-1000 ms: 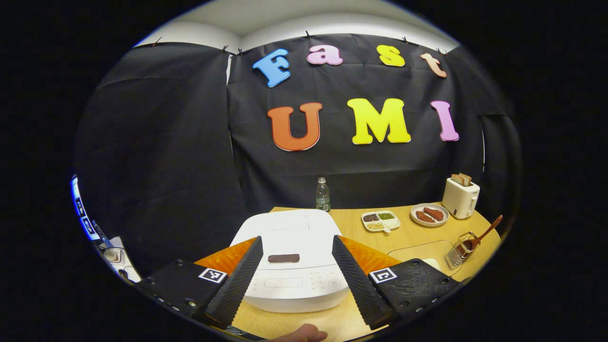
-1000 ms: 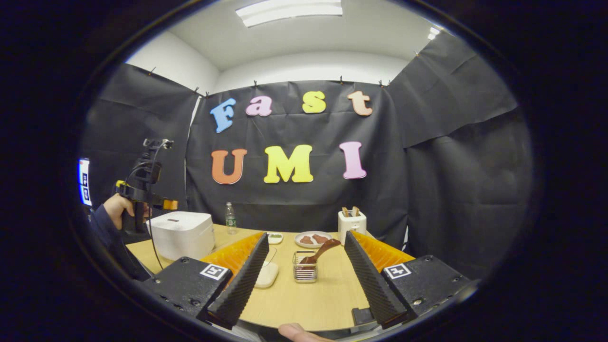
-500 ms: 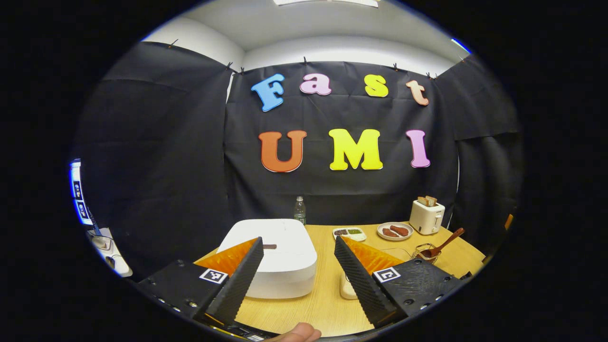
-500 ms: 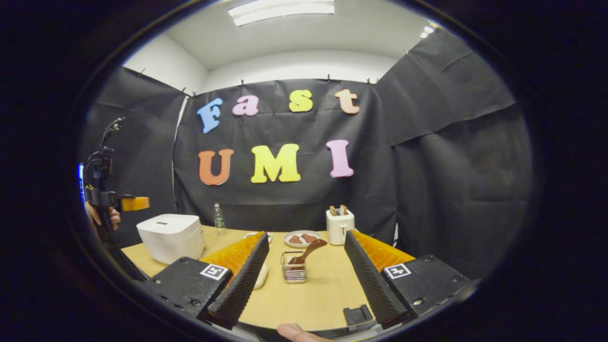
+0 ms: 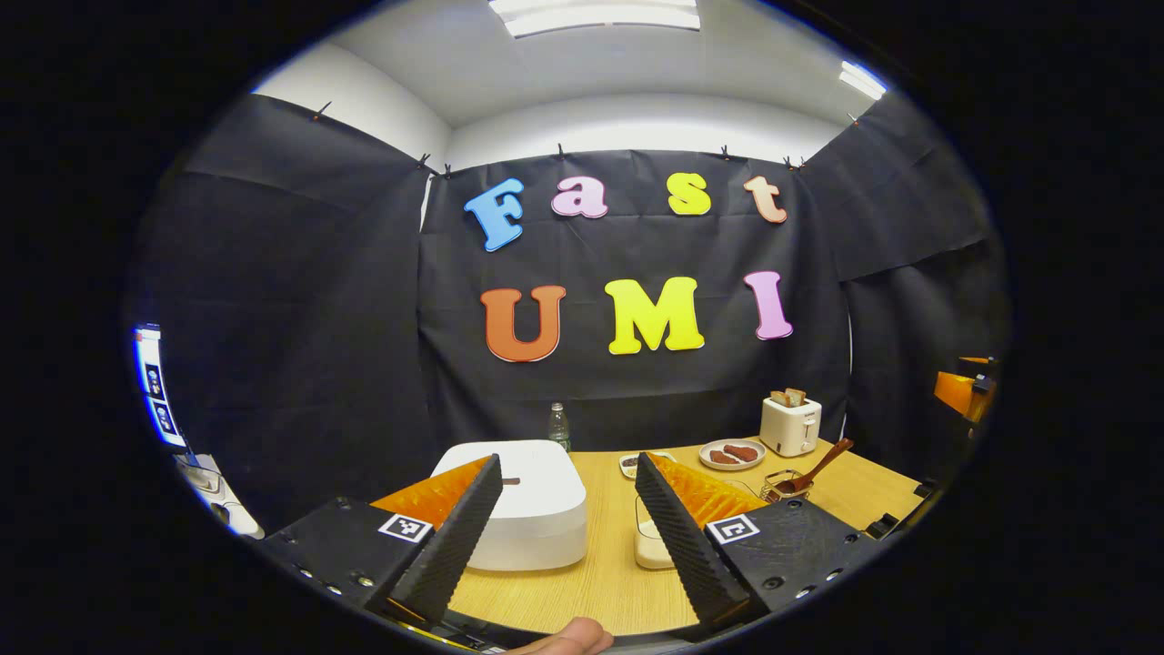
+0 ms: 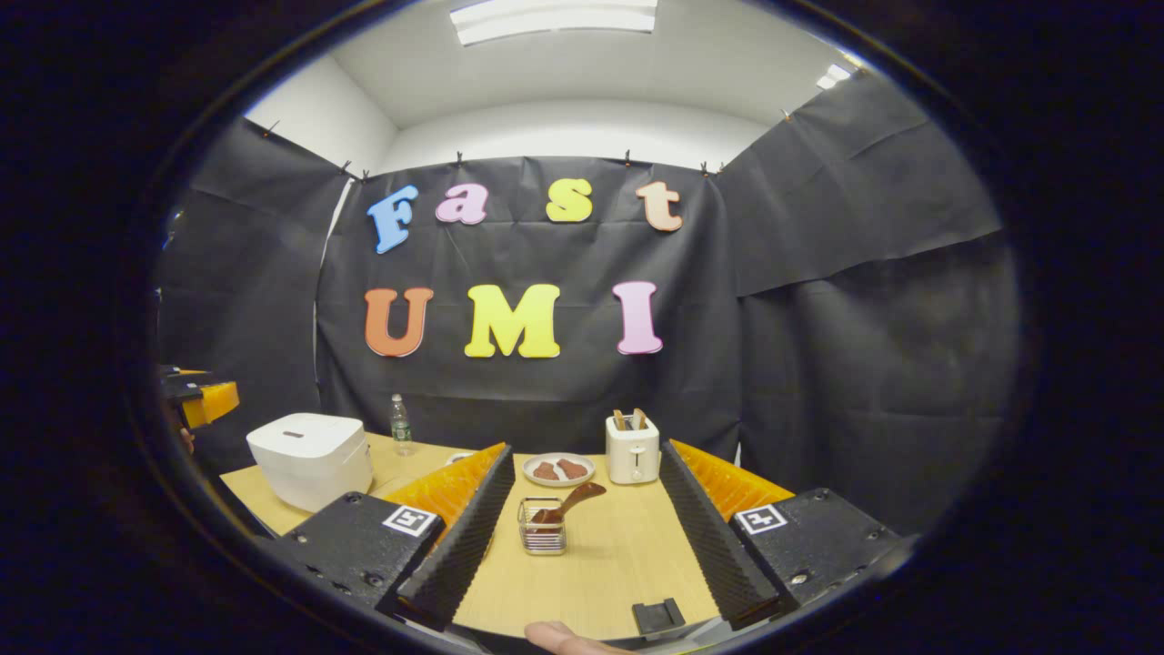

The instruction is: Close the left gripper, press the button to open the rice cooker; take a wooden spoon from the chopstick holder with the right hand, scoop a spoonful of rice and pour it into the rice cooker, then put the wooden spoon back into the chopstick holder.

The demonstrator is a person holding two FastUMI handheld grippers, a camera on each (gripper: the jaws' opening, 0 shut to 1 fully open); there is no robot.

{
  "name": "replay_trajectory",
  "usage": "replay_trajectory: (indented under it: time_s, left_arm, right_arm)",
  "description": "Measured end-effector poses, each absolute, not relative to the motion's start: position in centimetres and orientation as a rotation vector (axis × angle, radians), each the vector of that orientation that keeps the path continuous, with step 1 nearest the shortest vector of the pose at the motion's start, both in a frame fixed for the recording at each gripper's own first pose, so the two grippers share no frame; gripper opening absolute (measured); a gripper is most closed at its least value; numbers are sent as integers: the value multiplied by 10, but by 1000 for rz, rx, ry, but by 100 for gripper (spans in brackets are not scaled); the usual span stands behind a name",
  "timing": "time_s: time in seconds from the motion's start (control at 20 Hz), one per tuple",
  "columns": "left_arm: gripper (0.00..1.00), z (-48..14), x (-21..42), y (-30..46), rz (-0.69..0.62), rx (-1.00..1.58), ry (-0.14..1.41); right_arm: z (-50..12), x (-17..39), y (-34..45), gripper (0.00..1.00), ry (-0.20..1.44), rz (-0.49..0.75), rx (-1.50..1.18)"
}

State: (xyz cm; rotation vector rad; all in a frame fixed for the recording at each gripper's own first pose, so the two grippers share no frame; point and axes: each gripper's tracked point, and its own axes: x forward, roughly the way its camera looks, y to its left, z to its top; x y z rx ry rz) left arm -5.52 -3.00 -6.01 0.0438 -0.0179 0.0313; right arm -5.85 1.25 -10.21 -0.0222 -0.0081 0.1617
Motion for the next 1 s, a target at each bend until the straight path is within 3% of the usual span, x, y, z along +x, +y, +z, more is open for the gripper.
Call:
replay_trajectory:
  time_s: [1.0]
  left_arm:
    - [95, -69, -68, -53, -62, 49, -25]
  right_arm:
    - [-105, -63, 20, 100, 29, 161, 4]
